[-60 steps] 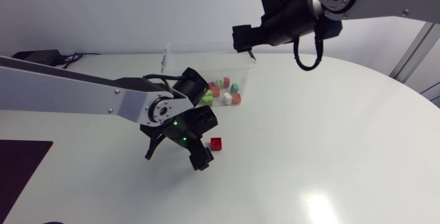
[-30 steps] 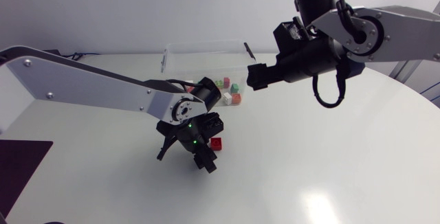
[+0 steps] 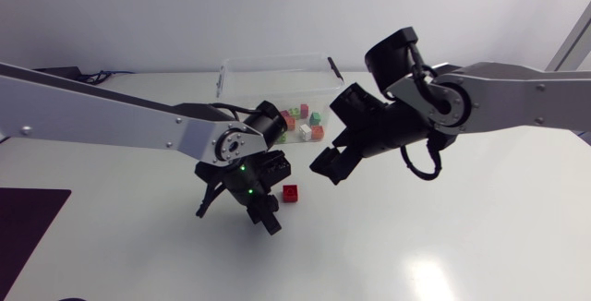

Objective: Place the duplo bricks in the container

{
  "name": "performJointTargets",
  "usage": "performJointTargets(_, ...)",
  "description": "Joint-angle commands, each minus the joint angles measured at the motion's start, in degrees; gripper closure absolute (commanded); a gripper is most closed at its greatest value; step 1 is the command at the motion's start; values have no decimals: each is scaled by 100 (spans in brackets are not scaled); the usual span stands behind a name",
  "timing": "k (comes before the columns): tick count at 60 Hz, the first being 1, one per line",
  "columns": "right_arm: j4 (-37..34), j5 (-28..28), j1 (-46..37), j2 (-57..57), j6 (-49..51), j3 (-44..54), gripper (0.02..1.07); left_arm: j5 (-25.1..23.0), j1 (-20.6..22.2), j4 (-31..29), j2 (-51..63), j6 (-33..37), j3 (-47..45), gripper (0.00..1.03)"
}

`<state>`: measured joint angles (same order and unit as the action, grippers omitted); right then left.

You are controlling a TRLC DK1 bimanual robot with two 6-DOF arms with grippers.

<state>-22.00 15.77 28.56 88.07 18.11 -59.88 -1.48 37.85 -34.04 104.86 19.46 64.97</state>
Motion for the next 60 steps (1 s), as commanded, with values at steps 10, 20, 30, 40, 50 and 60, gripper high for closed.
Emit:
performJointTargets(10,3,23,388,834,1670,-86,6,-55,-216,-67,-1011,-39,-433,77)
performJointTargets(20,-648,67,440,1696,2478,-753,7,-46,-506,-129,-1600,40,-397,77)
performJointTargets(30,-947,128,519,2074,3058,-1184,7,-55,-902,-234,-2040,137,-151,77)
performJointTargets(40,-1404,58,616,2504,3375,-1852,7,-160,-1288,-191,-2233,233,183,77)
performJointTargets(50,-1966,5,686,3005,3568,-2476,12,-389,-1578,47,-2189,251,631,77)
performJointTargets(60,-2265,-153,739,3366,3612,-2819,12,-459,-1719,267,-2163,260,921,77)
